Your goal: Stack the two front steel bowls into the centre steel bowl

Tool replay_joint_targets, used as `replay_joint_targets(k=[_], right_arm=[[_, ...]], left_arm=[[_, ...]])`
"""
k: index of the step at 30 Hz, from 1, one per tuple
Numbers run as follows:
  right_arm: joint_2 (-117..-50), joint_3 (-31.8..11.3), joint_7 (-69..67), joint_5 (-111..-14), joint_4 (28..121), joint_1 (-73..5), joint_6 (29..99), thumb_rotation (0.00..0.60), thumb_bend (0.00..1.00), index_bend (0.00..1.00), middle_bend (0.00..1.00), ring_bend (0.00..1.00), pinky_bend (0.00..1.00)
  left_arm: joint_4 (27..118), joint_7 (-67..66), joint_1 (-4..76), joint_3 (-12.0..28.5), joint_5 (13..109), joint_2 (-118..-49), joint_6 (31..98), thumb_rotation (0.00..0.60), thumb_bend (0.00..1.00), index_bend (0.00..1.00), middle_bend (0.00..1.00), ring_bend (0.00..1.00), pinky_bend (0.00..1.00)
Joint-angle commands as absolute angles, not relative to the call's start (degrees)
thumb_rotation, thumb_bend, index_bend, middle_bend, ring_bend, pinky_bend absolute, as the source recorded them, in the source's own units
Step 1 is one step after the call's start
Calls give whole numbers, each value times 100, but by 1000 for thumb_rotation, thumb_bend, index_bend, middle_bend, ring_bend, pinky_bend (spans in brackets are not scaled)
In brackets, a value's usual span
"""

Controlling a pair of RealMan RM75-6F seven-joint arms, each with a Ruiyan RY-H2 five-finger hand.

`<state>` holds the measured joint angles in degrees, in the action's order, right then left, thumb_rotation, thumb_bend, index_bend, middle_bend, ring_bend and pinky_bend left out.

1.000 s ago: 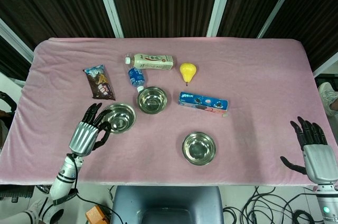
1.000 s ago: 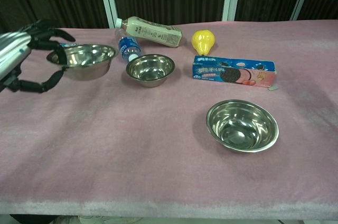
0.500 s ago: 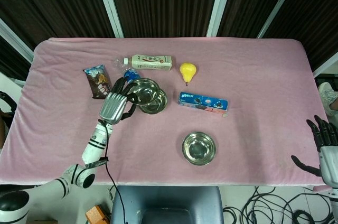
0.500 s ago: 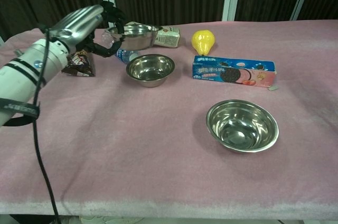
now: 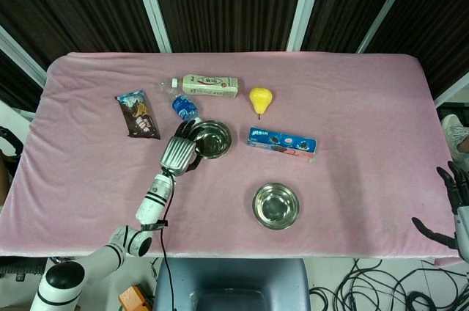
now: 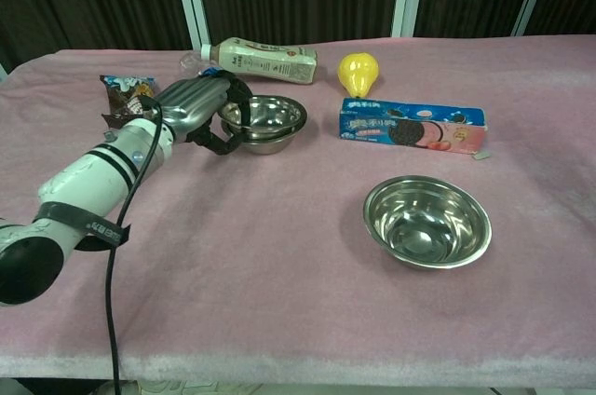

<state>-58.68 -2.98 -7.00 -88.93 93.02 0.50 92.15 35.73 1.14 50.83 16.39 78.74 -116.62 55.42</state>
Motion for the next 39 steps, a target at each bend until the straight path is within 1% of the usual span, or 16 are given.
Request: replay_joint_targets(k=[1, 2, 3, 6, 9, 11, 14, 16, 19, 21, 22, 23, 27, 29, 32, 39], right_arm=[[-5883, -304, -672, -8884, 9304, 44, 9198, 600, 285, 0, 0, 0, 0], [-5893, -305, -646, -8884, 9306, 34, 9178, 600, 285, 0, 0, 0, 0], [-5904, -306, -619, -8883, 9304, 23, 9157, 600, 285, 0, 0, 0, 0], [-5938, -281, -501, -8904, 9311, -29, 9040, 600, 285, 0, 0, 0, 0], [-5974, -248, -346, -8947, 9321, -84, 8926, 600, 285, 0, 0, 0, 0], [-6026, -231, -226, -8980, 9337, -130, 8851, 600, 285, 0, 0, 0, 0], [-6143, -216, 10, -9085, 9334, -305, 8613, 600, 285, 0, 0, 0, 0], [-6287, -209, 204, -9258, 9284, -569, 8287, 600, 285, 0, 0, 0, 0], [-6544, -209, 513, -9490, 9180, -1101, 7576, 600, 285, 23, 0, 0, 0], [-6770, -239, 744, -9579, 9082, -1440, 7134, 600, 285, 83, 0, 0, 0], [-7037, -248, 948, -9679, 8961, -1793, 6658, 600, 285, 121, 0, 0, 0], [-7201, -270, 1015, -9668, 8875, -1973, 6400, 600, 285, 160, 0, 0, 0], [-7762, -239, 1114, -9667, 8530, -2510, 5647, 600, 285, 298, 0, 0, 0], [-8000, -198, 1127, -9731, 8365, -2679, 5501, 600, 286, 347, 0, 0, 0], [-8182, -114, 1010, -9835, 8235, -2780, 5516, 600, 288, 413, 0, 0, 0], [-8372, 72, 755, -10067, 7984, -2895, 5693, 600, 316, 509, 0, 0, 0]], left_arm=[[3819, 25, 4991, 1534, 7882, -11537, 5580, 600, 430, 80, 80, 0, 80], [4050, -58, 4917, 1482, 7887, -11417, 5616, 600, 426, 24, 61, 0, 80], [4275, -139, 4851, 1435, 7893, -11293, 5640, 600, 422, 3, 46, 0, 81], [5288, -602, 4553, 1295, 7862, -10722, 5794, 600, 415, 0, 6, 0, 83], [6281, -1088, 4244, 1188, 7836, -10121, 6070, 600, 412, 0, 0, 0, 84], [6854, -1404, 3992, 1077, 7906, -9705, 6404, 600, 412, 0, 0, 0, 86], [7682, -1715, 3439, 771, 8091, -8967, 7052, 600, 413, 0, 0, 0, 88], [8051, -1754, 3015, 521, 8229, -8499, 7517, 600, 412, 0, 0, 0, 88], [8189, -1567, 2456, 223, 8364, -8086, 8109, 600, 412, 0, 1, 0, 87], [8141, -1338, 2187, 112, 8423, -7978, 8401, 600, 412, 0, 1, 0, 87], [8024, -1128, 1970, 51, 8480, -7942, 8676, 600, 412, 0, 0, 0, 87], [7925, -1003, 1870, 23, 8545, -7950, 8827, 600, 412, 0, 1, 0, 87], [7522, -579, 1598, -5, 8678, -8076, 9187, 600, 413, 0, 1, 0, 87], [7407, -432, 1534, 3, 8675, -8107, 9192, 600, 413, 0, 1, 0, 87], [7334, -381, 1495, 33, 8680, -8117, 9175, 600, 413, 0, 1, 0, 87], [7311, -351, 1435, 93, 8715, -8111, 9169, 600, 412, 0, 1, 0, 87]])
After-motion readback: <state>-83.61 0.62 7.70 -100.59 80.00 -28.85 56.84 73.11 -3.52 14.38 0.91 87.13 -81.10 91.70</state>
